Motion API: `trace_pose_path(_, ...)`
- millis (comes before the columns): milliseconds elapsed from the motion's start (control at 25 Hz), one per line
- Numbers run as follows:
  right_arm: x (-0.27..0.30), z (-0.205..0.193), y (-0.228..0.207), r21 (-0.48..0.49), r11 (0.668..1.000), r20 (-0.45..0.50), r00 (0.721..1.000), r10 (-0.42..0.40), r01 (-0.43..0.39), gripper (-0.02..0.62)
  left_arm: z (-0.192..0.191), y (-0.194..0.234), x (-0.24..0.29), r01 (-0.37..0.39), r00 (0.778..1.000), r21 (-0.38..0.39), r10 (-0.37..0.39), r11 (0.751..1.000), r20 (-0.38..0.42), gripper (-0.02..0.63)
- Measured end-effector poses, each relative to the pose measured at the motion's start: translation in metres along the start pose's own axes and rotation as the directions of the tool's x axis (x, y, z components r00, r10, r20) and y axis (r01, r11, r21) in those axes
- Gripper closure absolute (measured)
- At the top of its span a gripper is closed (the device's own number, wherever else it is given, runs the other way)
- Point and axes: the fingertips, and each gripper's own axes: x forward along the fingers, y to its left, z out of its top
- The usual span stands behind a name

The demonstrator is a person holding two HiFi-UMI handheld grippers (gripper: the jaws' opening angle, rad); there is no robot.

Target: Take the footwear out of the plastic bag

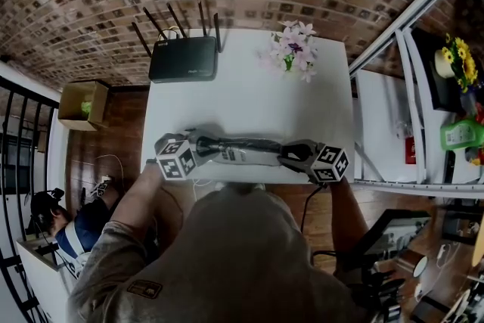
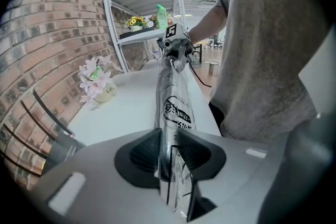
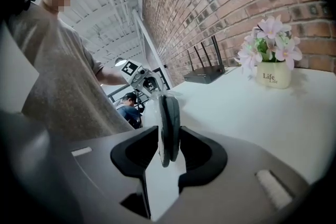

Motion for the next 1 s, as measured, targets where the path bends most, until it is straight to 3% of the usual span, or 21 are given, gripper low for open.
trace_pose_path(240, 0.018, 0.000, 0.003, -0.076, 0.997, -0.079, 0.997, 0.005, -0.011, 0.459, 0.003, -0.001, 0.002, 0.012, 1.000, 0.020, -0.012, 1.000, -0.004, 0.505)
trace_pose_path(880, 0.005, -0.004, 0.005, -0.087, 0.996, -0.076, 0.997, 0.004, -0.010, 0.485, -0.021, 0.003, -0.016, -0.009, 1.000, -0.046, 0.008, 0.999, -0.015, 0.533)
trace_pose_path(920, 0.004, -0.004, 0.005, -0.089, 0.996, -0.078, 0.997, 0.003, -0.010, 0.485, -0.020, 0.003, -0.016, -0.005, 1.000, -0.053, 0.004, 0.999, -0.010, 0.522)
trace_pose_path(1000, 0.004, -0.004, 0.005, -0.093, 0.996, -0.080, 0.997, 0.002, -0.009, 0.485, -0.016, 0.003, -0.017, 0.004, 1.000, -0.066, -0.004, 0.998, 0.004, 0.428)
